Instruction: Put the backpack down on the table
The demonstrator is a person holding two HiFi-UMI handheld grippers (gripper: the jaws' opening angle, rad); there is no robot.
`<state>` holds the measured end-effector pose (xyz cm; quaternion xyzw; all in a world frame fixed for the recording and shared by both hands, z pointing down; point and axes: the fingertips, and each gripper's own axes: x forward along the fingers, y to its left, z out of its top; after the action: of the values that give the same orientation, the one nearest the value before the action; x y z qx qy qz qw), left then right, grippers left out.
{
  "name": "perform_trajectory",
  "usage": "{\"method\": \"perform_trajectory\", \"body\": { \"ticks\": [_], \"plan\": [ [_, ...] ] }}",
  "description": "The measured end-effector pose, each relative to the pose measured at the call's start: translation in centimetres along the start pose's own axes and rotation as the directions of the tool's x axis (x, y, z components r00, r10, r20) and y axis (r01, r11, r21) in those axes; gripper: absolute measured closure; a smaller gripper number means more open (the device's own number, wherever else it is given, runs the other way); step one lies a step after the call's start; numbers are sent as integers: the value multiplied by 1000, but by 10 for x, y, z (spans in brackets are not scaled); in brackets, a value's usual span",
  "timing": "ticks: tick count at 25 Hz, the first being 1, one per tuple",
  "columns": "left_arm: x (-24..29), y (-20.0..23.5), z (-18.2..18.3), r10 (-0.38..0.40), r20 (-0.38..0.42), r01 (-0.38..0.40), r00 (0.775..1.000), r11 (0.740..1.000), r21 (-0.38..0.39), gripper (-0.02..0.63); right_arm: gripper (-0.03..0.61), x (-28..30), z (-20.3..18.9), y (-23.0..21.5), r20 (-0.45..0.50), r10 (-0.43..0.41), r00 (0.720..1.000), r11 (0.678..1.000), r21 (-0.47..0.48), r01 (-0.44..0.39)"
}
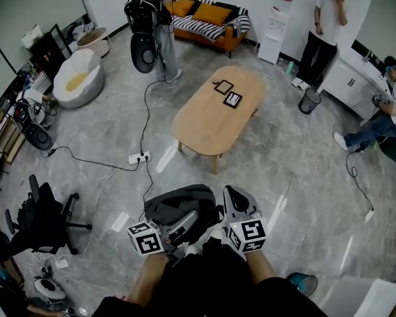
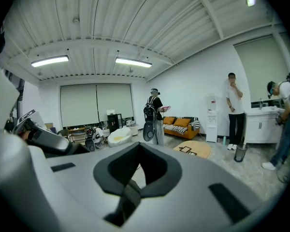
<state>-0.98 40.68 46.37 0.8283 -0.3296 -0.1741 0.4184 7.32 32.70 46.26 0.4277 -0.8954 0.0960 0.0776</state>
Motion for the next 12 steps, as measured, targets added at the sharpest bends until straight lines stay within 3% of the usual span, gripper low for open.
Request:
{"method": "perform_trajectory", "body": {
  "ticks": [12],
  "plan": [
    [50,13,16,28,25,-27,999,999,-44,558,569,17,4,-51,5,31,1000,999,35,-31]
  ]
}}
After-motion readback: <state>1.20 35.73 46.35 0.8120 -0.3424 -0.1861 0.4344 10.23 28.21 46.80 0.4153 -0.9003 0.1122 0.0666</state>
